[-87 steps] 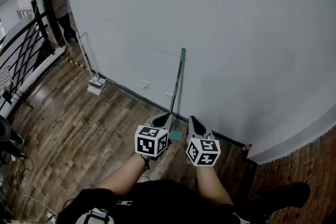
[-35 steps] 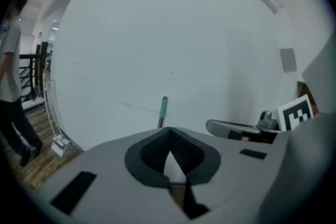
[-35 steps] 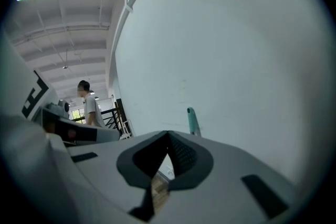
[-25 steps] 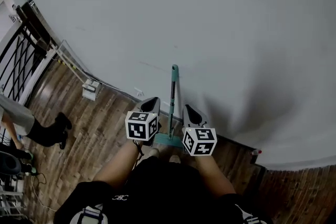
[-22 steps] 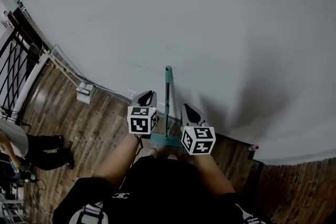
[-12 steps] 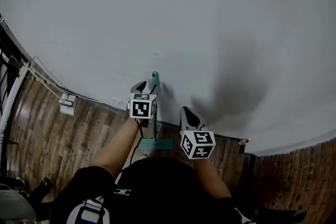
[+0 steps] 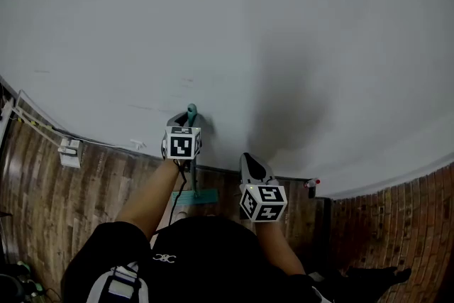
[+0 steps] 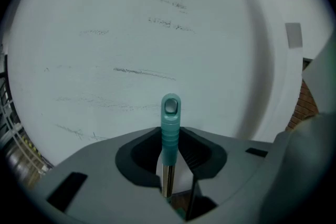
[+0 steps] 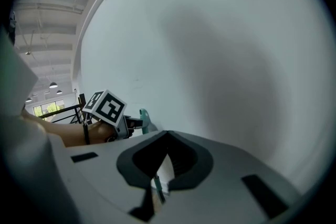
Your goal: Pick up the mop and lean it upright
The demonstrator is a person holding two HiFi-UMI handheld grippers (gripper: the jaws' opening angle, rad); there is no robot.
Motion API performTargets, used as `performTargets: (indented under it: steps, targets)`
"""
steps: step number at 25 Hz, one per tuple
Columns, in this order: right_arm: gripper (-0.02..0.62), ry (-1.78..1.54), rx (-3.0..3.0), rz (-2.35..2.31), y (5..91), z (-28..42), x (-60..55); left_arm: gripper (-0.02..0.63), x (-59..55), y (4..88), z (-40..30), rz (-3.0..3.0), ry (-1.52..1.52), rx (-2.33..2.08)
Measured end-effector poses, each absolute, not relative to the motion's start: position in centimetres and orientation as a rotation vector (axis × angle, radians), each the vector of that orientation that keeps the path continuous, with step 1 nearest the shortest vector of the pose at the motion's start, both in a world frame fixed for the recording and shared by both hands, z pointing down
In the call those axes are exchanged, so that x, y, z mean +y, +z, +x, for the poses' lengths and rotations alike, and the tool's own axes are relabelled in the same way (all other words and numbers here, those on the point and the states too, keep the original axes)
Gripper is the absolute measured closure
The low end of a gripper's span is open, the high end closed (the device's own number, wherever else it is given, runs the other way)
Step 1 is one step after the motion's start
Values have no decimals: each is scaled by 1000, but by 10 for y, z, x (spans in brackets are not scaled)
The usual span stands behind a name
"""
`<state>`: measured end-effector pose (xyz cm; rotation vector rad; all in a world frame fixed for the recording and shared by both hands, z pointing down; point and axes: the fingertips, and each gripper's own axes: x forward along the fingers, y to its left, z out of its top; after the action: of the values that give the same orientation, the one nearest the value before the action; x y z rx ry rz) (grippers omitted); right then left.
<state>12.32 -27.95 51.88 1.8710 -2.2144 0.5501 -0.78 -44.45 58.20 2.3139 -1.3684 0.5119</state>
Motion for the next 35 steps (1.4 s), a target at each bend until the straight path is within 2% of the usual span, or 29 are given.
performTargets:
  steps: [20,35]
  targets:
    - [583,608,-2416,1572,536,49,-300,506,-326,561,-58,2405,424,-1381]
    - [583,574,-2454,1510,531,28,-281,503,-310,559,-62,2378,380,-1358]
